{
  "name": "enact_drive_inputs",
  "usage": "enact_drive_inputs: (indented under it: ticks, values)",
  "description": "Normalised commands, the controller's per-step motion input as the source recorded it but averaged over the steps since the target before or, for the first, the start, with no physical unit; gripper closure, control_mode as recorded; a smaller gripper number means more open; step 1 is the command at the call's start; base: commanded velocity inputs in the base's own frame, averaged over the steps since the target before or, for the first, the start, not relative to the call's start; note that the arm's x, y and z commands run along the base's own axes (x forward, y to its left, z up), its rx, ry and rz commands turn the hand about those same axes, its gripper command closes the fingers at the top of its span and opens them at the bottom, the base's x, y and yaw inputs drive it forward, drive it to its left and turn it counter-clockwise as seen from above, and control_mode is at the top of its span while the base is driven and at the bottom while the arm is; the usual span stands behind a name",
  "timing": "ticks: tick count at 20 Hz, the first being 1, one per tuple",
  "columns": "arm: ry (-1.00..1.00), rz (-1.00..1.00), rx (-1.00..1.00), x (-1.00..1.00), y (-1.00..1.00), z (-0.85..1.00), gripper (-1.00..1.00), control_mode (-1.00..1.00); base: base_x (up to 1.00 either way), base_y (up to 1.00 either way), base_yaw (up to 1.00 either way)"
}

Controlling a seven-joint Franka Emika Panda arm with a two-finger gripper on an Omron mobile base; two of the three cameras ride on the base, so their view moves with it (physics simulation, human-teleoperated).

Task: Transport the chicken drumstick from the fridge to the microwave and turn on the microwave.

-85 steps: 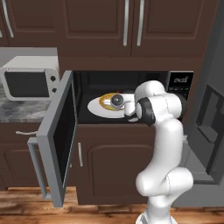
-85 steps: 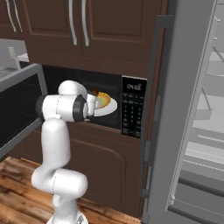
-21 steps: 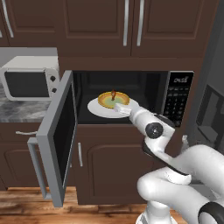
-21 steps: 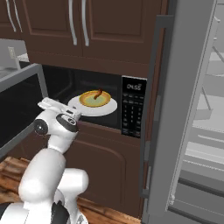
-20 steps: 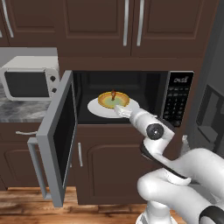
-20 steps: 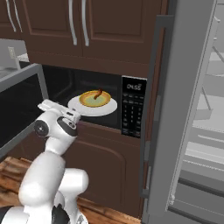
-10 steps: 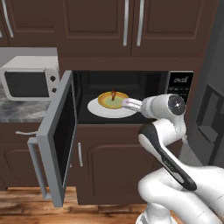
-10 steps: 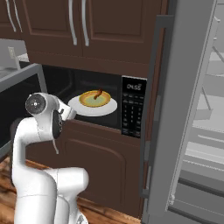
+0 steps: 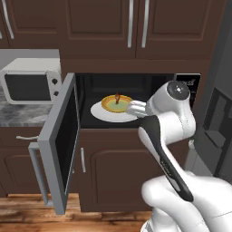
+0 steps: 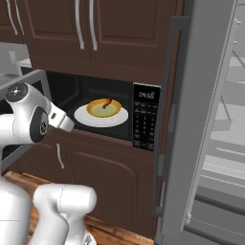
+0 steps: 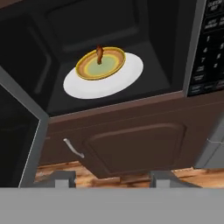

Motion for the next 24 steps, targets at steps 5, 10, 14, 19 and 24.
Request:
enact_drive_inputs:
  ticks: [5,10,14,19,24]
  values:
    - [0.04,-0.04,-0.09,-0.55,0.03,0.0,1.0,-1.0,0.0,0.0,0.0]
    - [-0.05,0.02,-0.29,-0.74,0.29,0.02,1.0,-1.0,0.0,0.0,0.0]
    - [-0.16,0.24,-0.46,-0.69,0.35,0.0,1.0,-1.0,0.0,0.0,0.0]
    - [-0.08,0.28,-0.51,-0.62,0.25,0.0,1.0,-1.0,0.0,0.0,0.0]
    - [0.01,0.13,-0.51,-0.41,0.56,0.0,1.0,-1.0,0.0,0.0,0.0]
